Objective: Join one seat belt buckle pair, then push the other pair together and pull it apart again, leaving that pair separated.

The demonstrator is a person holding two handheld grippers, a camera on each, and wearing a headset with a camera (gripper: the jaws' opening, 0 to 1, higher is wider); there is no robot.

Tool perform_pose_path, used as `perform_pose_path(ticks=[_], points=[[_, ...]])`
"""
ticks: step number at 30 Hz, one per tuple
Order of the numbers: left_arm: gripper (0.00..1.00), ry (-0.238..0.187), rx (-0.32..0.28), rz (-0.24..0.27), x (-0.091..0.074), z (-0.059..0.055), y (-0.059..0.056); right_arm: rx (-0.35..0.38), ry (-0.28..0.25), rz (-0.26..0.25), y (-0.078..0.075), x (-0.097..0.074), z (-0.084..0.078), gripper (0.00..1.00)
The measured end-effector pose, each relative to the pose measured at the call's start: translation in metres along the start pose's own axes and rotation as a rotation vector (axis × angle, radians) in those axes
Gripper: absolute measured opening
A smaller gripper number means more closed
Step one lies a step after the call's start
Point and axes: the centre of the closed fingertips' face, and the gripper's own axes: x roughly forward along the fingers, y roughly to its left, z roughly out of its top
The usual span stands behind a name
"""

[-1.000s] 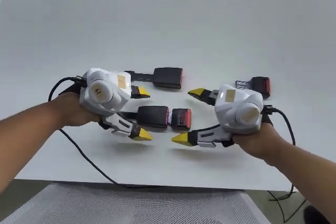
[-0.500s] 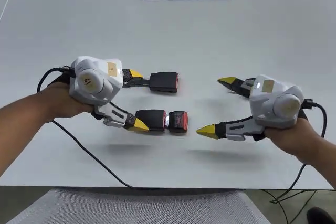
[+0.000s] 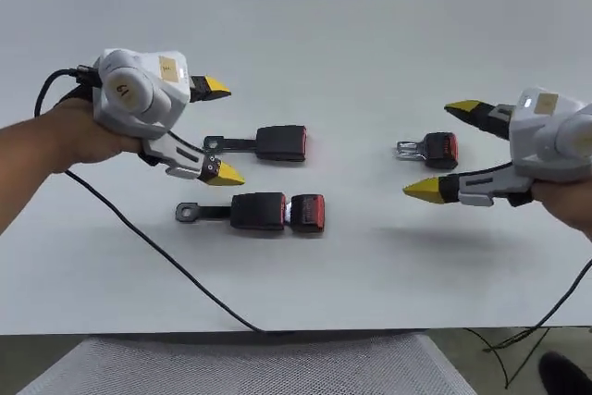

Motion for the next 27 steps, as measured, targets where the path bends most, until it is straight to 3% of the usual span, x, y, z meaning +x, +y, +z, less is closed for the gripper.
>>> perform_pose_path(ticks=[5, 15, 21, 27], points=[[0.79, 0.009, 0.004, -0.019, 0.013, -0.004, 0.006, 0.011, 0.034, 0.015, -0.014, -0.002, -0.015, 0.83], [0.74, 0.043, 0.000, -0.078, 0.045, -0.020, 0.008, 0.017, 0.096, 0.083, -0.023, 0.009, -0.037, 0.78], [0.70, 0.052, -0.026, -0.116, 0.062, -0.025, 0.002, -0.027, 0.139, 0.151, -0.021, 0.016, -0.047, 0.74], [0.66, 0.054, -0.023, -0.143, 0.074, -0.027, -0.001, -0.033, 0.142, 0.177, -0.026, 0.017, -0.049, 0.68]])
